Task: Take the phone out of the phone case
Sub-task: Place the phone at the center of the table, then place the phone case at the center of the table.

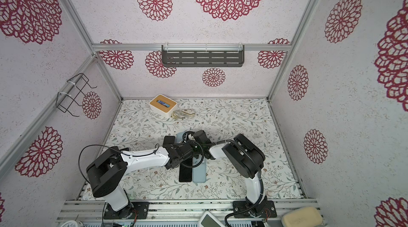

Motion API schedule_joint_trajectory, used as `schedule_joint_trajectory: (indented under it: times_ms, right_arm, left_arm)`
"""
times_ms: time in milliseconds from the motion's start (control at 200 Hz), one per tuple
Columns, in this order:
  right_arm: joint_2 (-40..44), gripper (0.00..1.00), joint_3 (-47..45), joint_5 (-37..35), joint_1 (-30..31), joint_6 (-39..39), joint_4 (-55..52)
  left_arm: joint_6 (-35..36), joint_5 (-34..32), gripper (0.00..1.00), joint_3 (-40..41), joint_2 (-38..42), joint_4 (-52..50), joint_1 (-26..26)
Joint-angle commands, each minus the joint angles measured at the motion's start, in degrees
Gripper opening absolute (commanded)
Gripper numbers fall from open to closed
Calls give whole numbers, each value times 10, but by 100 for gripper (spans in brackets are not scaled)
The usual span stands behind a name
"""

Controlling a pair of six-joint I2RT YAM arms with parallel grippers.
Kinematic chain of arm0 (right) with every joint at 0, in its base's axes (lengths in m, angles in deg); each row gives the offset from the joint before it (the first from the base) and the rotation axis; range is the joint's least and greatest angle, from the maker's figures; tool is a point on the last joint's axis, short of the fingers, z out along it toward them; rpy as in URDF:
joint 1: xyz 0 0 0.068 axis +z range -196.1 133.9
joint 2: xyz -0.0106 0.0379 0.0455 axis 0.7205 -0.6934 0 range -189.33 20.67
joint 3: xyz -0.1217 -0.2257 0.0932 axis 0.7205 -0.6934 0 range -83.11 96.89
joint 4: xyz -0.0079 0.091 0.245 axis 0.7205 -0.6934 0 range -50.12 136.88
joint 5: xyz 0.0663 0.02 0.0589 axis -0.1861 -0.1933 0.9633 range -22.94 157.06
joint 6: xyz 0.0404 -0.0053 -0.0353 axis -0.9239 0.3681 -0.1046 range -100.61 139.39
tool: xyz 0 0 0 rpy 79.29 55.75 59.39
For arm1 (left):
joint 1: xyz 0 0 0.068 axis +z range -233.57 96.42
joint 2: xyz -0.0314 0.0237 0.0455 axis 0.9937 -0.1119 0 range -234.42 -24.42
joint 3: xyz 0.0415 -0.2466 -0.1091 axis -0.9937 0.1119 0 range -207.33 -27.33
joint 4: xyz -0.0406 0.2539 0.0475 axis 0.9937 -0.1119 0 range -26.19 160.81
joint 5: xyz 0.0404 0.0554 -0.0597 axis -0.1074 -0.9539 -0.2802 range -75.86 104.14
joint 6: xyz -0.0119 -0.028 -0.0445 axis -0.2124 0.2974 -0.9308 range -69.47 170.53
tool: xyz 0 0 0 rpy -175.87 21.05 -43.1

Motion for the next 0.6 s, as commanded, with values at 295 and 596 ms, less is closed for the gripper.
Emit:
schedule_joint_trajectory:
  times_ms: [295, 596]
  right_arm:
    - [-18, 0, 51, 2, 18, 11, -17]
    - [-41, 0, 96, 3, 26, 37, -76]
  left_arm:
    - [-130, 20, 99, -5, 202, -82, 95]
    - [-217, 126, 97, 24, 361, -88, 223]
